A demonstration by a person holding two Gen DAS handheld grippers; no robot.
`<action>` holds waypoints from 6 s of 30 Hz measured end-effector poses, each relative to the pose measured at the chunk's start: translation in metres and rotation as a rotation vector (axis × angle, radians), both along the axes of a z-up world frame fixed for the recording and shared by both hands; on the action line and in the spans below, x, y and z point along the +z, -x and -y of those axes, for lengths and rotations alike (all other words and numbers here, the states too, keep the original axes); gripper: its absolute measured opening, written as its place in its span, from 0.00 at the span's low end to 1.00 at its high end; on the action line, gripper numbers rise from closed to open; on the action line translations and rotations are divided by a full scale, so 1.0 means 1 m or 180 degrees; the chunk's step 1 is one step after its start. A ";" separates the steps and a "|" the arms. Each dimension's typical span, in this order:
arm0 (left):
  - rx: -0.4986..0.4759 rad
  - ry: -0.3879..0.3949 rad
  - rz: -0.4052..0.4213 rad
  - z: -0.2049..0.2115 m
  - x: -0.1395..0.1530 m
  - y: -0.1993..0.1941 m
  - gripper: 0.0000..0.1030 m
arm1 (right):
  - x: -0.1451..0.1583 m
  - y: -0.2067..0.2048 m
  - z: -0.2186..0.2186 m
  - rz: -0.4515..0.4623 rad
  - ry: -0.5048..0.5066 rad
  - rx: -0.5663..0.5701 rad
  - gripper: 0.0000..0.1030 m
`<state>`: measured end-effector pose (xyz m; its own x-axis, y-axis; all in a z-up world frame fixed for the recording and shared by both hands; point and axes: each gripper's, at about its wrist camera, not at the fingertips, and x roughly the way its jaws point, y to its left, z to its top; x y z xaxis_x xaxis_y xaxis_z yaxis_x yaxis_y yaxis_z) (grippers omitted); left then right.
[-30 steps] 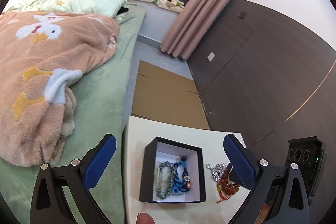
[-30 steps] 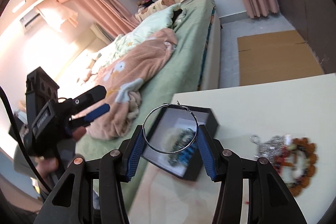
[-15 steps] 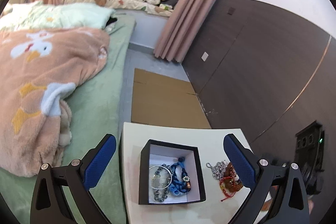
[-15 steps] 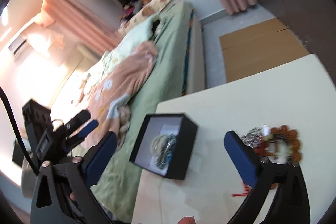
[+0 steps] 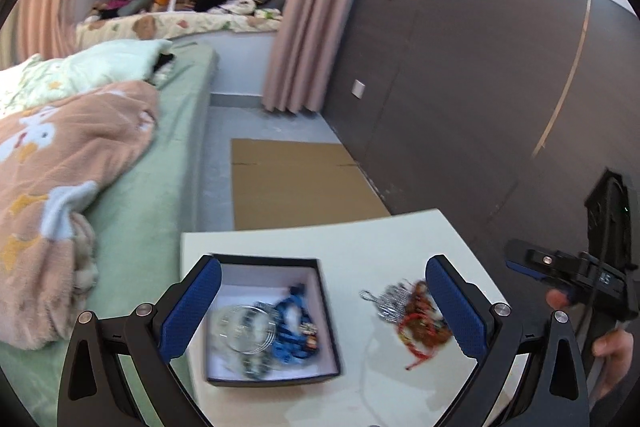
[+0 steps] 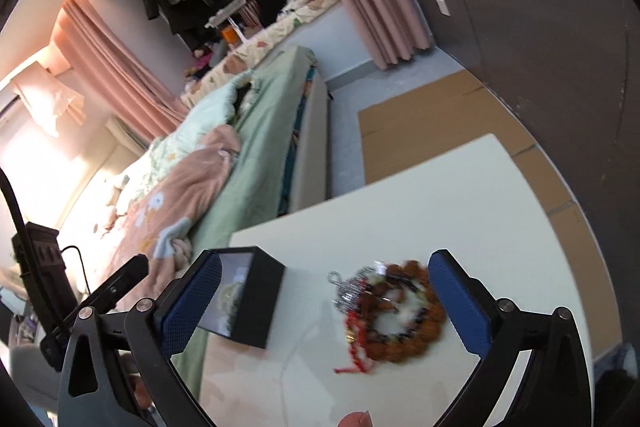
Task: Organize jewelry
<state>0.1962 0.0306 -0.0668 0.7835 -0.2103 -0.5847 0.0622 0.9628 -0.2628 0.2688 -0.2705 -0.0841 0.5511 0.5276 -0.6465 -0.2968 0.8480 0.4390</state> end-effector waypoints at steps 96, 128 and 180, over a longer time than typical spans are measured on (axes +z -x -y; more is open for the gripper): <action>-0.0428 0.0184 -0.0256 0.019 -0.027 -0.015 0.01 | -0.072 -0.028 -0.058 -0.0830 0.0697 -0.0015 0.09; 0.0440 0.0734 -0.0345 -0.068 -0.014 -0.008 1.00 | -0.003 0.010 -0.101 -0.0124 -0.0936 0.0779 0.09; -0.0319 0.0343 -0.0453 0.044 -0.030 -0.029 0.69 | -0.044 -0.008 0.016 -0.0909 -0.0117 -0.0176 0.75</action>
<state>0.2249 -0.0135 -0.0968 0.6666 -0.3503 -0.6580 0.1112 0.9196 -0.3769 0.2767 -0.2865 -0.1284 0.3781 0.5278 -0.7606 -0.1107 0.8414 0.5289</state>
